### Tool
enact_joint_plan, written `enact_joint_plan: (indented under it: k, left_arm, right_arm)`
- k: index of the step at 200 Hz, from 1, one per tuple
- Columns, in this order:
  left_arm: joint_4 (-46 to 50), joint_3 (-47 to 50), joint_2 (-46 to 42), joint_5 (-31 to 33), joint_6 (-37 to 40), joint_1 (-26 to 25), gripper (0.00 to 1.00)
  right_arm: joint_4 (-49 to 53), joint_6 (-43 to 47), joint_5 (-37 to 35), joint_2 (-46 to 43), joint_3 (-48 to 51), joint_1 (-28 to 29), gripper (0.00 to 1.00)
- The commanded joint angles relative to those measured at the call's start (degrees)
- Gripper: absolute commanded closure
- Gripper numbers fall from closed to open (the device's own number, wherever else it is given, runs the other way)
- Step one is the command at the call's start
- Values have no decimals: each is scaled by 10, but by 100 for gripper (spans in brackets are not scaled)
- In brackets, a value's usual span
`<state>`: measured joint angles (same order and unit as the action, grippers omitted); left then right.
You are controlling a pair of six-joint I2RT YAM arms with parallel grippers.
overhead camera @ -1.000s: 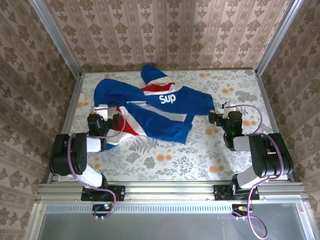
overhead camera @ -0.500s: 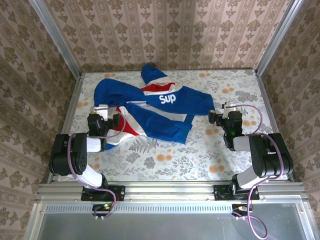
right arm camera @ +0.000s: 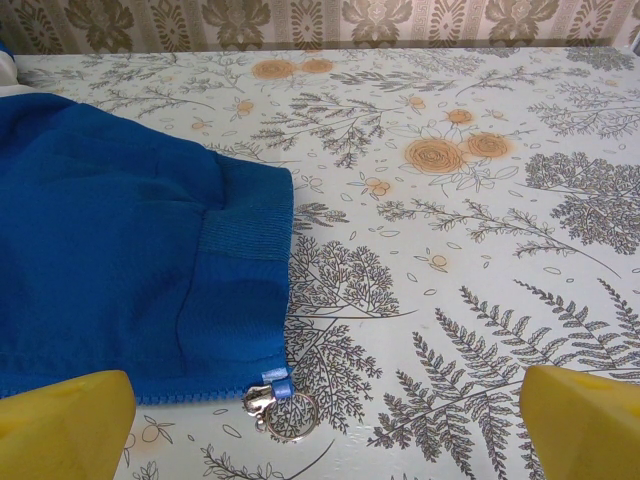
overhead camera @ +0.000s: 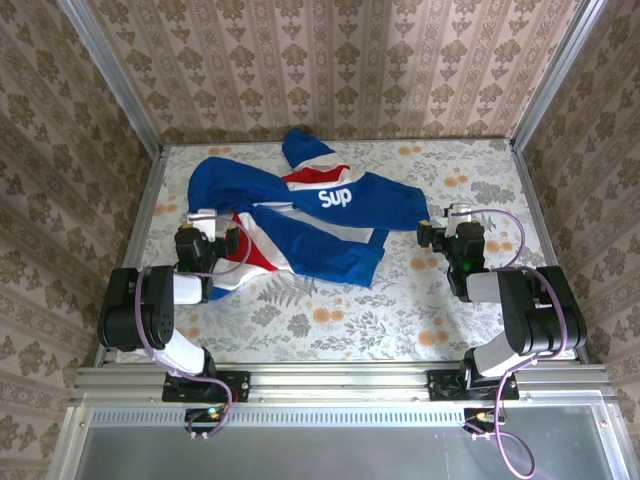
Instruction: Zip up the jacket
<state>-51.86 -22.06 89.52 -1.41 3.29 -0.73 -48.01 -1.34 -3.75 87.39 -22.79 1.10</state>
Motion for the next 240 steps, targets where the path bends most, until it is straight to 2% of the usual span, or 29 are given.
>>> enact_joint_plan:
  k: [1,115,150,181,201,220,232,240]
  left_arm:
    - [-2,-5,-6,4,10,-3,0]
    - [2,-7,-6,14,3,0,0]
    - [-4,4,-26,25,-9,5,0]
    - [18,21,-81,21,0,-1,4]
    - [131,-6,-141,44,-20,-10,9]
    - [251,-55,-170,54,-35,-27,13]
    - [301,-74,-180,66,-27,-54,16]
    - [326,-86,-183,97,-8,-86,16]
  right_arm:
    - [-4,-2,8,2,-8,-2,0]
    - [-1,-4,11,0,-9,-4,0]
    - [100,6,39,-57,-36,-3,0]
    - [284,-28,25,-101,-114,11,1]
    - [416,-38,23,-97,-194,27,7]
    - [495,-43,14,-72,-265,44,10]
    - [539,-54,22,-34,-317,51,12]
    - [568,-64,35,-3,-355,54,14]
